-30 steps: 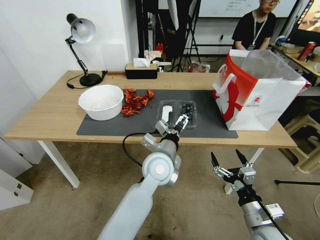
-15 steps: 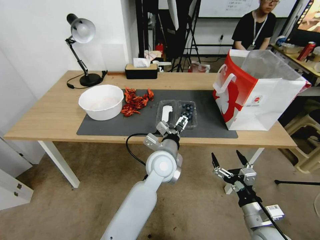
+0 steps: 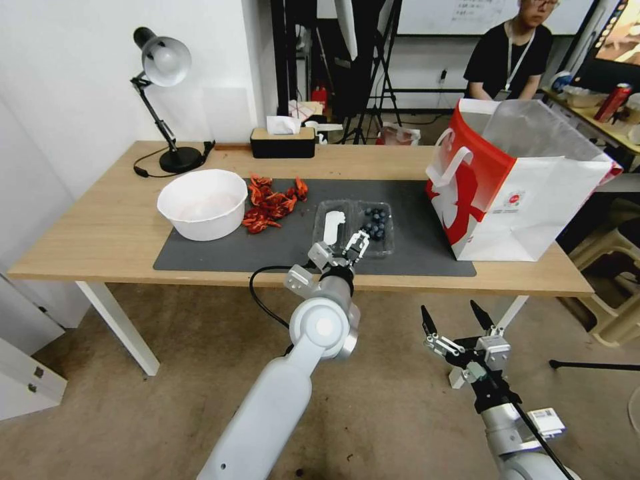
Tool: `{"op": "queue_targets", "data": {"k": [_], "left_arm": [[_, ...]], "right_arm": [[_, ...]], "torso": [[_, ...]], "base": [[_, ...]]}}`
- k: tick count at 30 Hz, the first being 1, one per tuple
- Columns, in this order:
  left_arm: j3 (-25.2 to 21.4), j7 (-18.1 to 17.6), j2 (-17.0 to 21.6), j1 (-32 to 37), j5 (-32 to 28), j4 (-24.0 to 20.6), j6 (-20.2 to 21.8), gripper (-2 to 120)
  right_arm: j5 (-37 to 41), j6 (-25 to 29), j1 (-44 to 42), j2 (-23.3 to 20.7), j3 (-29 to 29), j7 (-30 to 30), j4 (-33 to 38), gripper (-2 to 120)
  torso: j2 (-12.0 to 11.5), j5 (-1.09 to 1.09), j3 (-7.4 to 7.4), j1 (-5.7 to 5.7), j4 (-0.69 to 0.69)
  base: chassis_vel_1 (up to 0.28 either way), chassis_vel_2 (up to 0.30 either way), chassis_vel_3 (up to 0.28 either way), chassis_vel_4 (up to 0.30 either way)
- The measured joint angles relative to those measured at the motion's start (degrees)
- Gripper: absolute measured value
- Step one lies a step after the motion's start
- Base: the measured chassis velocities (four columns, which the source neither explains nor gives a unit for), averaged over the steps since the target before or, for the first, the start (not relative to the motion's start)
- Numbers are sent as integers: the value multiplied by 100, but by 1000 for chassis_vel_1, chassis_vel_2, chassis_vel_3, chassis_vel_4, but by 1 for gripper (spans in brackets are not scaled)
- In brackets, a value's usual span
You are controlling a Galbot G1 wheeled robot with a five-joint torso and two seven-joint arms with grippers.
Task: Close the takeout container lid, then place the container into the takeout bag.
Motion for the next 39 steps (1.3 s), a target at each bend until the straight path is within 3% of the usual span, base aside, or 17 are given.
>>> {"op": "queue_targets", "data": {"k": [15, 39], "left_arm": [[-130, 45, -186, -90, -35, 246, -71, 100], [-274, 247, -152, -18, -210, 147, -206, 100]], "right_arm": [[-38, 44, -26, 44, -36, -1, 3, 100], [-192, 72, -60, 146, -160, 0, -16, 100]], "torso": [[3, 0, -2, -1, -2], [-1, 1, 2, 1, 2]], "base": [[0, 0, 0, 0], [0, 0, 0, 0]]}}
